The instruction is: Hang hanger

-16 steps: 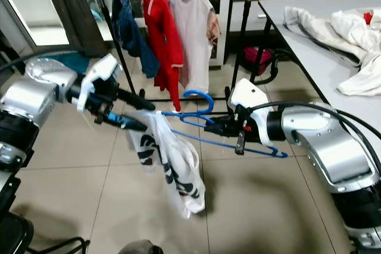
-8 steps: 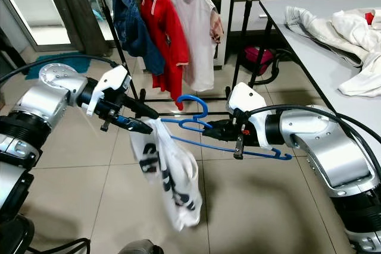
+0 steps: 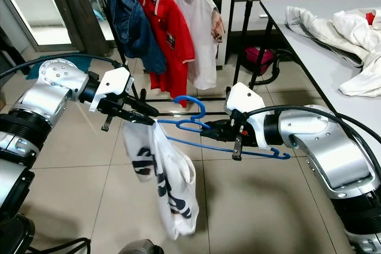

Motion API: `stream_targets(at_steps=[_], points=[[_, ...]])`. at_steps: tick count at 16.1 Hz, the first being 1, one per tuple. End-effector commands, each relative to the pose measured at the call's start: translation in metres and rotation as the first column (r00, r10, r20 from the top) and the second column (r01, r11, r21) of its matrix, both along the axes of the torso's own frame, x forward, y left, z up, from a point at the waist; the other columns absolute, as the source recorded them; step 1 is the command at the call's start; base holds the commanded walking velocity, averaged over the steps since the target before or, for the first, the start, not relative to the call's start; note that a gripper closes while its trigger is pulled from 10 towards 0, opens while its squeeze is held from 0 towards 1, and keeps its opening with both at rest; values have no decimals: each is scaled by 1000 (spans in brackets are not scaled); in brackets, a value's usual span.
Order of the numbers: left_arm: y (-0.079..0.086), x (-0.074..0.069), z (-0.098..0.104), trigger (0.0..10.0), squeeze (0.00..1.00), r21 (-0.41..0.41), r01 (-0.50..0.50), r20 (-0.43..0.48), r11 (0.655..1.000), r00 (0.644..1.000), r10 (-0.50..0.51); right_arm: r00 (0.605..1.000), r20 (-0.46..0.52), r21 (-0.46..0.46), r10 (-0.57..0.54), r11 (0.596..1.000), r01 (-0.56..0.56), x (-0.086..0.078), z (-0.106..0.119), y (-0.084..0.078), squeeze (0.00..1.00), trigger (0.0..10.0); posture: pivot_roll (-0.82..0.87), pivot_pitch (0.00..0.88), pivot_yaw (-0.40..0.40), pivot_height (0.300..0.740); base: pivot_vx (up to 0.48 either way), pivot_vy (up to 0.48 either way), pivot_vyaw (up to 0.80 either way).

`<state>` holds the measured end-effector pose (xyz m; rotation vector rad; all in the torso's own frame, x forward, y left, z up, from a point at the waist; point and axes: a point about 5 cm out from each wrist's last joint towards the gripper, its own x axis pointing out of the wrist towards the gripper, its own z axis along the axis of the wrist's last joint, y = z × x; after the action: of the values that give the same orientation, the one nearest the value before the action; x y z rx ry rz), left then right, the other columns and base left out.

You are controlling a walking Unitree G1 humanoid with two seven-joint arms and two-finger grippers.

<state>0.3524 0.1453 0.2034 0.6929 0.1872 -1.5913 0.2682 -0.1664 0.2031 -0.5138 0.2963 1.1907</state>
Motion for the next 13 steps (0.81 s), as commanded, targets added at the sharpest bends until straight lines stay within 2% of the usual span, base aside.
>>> stream_targets(at_steps=[1, 6, 8, 9, 10, 11, 13], points=[[5, 0, 2, 0, 0, -15, -25, 44, 1000, 999, 26, 999, 39, 30, 0, 1000, -2, -1, 8, 3, 0, 10000, 52, 0, 124, 740, 0, 0, 0], [9, -3, -3, 0, 0, -74, -66, 44, 995, 997, 70, 997, 75, 39, -17, 999, 14, 3, 14, 5, 0, 10000, 52, 0, 122, 740, 0, 0, 0], [7, -3, 0, 4510, 0, -118, -71, 38, 990, 996, 76, 997, 77, 36, -16, 999, 14, 4, 14, 5, 0, 10000, 50, 0, 111, 740, 0, 0, 0], [6, -3, 1, 10000, 0, -139, -70, 27, 988, 997, 75, 997, 77, 35, -16, 999, 14, 5, 14, 5, 0, 10000, 50, 0, 111, 740, 0, 0, 0], [6, -3, 3, 10000, 780, -158, -74, 13, 985, 997, 77, 997, 77, 35, -16, 999, 13, 5, 14, 5, 0, 10000, 50, 0, 111, 740, 0, 0, 0], [6, -3, 5, 10000, 1000, -172, -76, -9, 982, 997, 76, 997, 76, 34, -15, 999, 13, 5, 14, 5, 0, 10000, 49, 0, 110, 740, 0, 0, 0], [9, -3, 9, 10000, 1000, -186, -80, -25, 979, 997, 77, 997, 70, 31, -14, 999, 11, 3, 12, 5, 0, 10000, 50, 0, 111, 740, 0, 0, 0]])
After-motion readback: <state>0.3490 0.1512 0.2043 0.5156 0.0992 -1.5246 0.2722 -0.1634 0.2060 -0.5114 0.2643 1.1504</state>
